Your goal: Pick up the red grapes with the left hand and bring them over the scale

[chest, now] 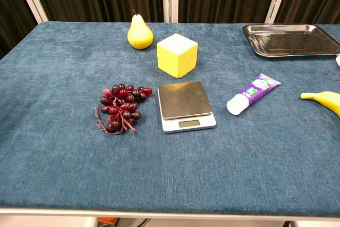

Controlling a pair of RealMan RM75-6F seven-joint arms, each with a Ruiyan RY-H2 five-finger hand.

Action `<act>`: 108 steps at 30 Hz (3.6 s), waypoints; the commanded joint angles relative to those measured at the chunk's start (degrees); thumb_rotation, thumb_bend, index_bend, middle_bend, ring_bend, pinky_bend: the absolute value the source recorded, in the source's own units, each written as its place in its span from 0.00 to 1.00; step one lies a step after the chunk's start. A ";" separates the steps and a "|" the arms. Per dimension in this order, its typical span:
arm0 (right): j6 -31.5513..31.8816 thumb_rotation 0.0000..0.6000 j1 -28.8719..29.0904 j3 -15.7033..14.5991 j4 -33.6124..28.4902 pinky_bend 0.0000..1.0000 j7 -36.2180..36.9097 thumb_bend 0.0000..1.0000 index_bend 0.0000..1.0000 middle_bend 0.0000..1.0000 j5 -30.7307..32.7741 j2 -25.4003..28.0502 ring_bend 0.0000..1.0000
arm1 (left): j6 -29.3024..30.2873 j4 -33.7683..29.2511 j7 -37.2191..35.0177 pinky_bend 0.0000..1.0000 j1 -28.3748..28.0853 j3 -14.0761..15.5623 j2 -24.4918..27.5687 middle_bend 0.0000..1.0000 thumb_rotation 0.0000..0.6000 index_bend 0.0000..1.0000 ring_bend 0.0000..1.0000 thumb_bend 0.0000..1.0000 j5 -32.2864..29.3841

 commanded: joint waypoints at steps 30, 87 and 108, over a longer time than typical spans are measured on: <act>-0.26 1.00 -0.15 1.09 -0.01 0.00 1.85 0.29 0.00 0.00 1.99 1.14 0.00 | -14.86 -5.54 -0.94 0.02 -13.33 3.39 -6.57 0.11 1.00 0.07 0.00 0.18 14.12; -2.29 1.00 -1.14 1.67 5.08 0.00 8.50 0.30 0.00 0.00 4.64 1.53 0.00 | -24.06 14.05 -4.05 0.01 -26.63 4.74 -30.81 0.20 1.00 0.06 0.00 0.50 9.65; -2.42 1.00 -1.29 1.61 4.19 0.00 7.05 0.30 0.00 0.00 4.74 1.84 0.00 | -24.40 14.66 -4.56 0.01 -27.91 5.11 -31.68 0.20 1.00 0.06 0.00 0.50 8.65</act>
